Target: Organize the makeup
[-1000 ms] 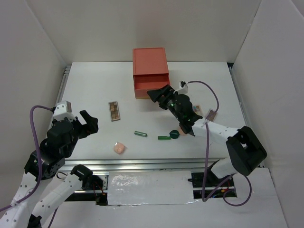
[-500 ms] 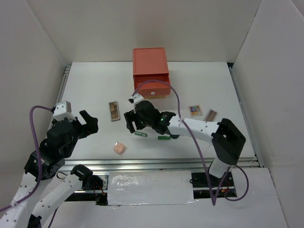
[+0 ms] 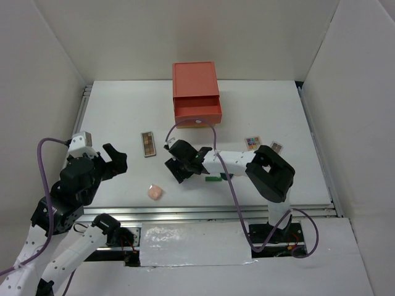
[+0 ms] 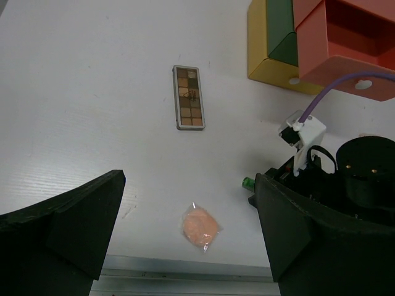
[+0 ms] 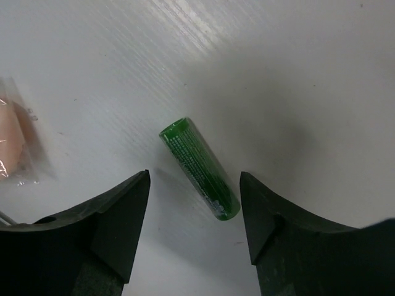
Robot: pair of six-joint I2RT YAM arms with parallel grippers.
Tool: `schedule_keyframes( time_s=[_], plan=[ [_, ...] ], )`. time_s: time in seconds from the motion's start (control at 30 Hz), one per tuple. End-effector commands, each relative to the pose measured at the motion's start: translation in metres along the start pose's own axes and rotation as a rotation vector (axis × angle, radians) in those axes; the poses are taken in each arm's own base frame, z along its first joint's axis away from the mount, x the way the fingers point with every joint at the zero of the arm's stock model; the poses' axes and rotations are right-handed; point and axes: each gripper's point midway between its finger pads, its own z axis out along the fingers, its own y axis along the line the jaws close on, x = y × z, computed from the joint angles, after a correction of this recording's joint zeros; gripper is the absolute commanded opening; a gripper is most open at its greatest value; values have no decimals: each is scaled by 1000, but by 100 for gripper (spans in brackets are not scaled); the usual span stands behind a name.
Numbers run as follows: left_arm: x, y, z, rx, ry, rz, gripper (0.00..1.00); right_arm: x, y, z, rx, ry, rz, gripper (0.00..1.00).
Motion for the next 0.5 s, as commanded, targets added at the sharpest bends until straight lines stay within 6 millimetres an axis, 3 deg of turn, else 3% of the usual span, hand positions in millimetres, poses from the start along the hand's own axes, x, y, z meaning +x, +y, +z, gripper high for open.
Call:
schedule_keyframes(
  time_s=[0.0,0.1,0.13,0.23,0.3,0.43,0.47],
  plan=[
    [-8,-3,-2,26,-43,-14,99,3,5,6,-22,22,-11,66],
    [-8,-4,-2,31,-43,-11,99,9,2,11,-2,42,-5,57],
    [-8,-4,-2,32,-41,-11,99,9,1,12,0,45,-6,45],
    [-7,-5,-2,31,-37,-9,99,2,6,7,-13,26,-9,27],
    [-8,-5,-2,32,-36,-7,99,-11,13,-3,-32,-17,-19,24],
    [-7,-4,-2,30,-39,-9,99,-56,32,-48,-133,-179,-2,21],
    [-8,-4,-2,32,-39,-10,99,-79,33,-77,-149,-266,11,21]
  ],
)
